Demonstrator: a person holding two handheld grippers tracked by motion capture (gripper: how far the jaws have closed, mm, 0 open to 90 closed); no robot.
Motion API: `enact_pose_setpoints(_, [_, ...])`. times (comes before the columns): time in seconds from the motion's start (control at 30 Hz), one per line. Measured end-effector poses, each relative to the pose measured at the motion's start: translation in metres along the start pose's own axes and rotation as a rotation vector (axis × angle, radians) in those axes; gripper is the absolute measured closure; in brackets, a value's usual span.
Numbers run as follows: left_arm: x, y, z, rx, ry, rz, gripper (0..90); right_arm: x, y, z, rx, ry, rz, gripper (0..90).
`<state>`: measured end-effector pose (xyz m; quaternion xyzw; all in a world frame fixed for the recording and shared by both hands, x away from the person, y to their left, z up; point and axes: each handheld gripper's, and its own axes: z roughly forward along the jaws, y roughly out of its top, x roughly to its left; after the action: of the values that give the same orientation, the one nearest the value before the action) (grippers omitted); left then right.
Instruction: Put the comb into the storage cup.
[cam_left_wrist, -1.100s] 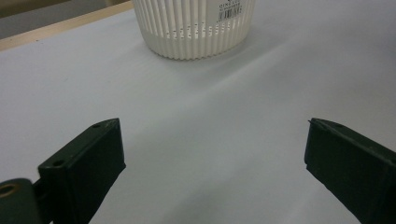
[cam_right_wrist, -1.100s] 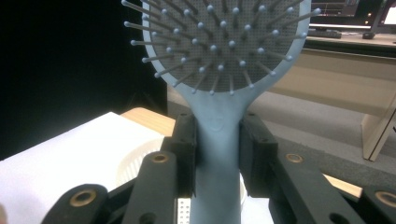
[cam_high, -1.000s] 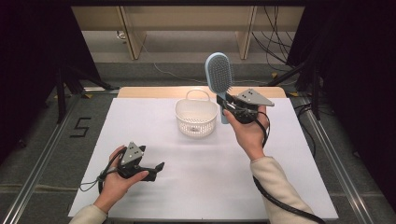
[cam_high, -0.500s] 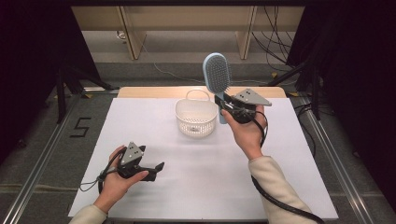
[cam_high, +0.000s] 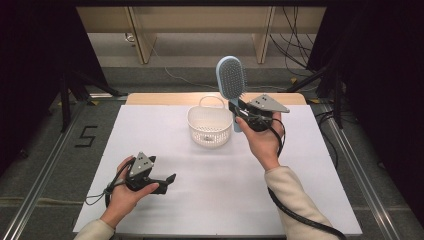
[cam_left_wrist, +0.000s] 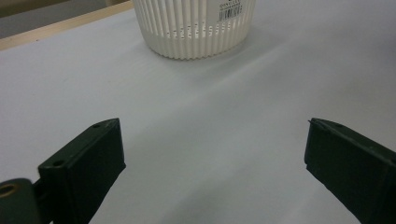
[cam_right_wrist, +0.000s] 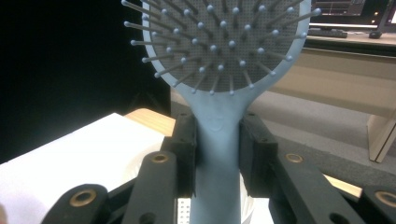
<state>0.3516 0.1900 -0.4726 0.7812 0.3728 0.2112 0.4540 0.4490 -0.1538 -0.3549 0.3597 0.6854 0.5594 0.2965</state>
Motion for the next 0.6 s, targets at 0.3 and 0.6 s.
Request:
enact_pose_setpoints(0.3, [0.0,-0.0001,0.0002,0.0,-0.001,-0.003,4.3,0.0012,-0.0002,0.0034,0.001,0.004,0.002,70.6])
enact_pose_setpoints(0.6, [0.0003,-0.0003,0.0001,0.0,0.001,-0.003,4.3,0.0019,0.0003,0.0061,0.001,0.008,0.004,70.5])
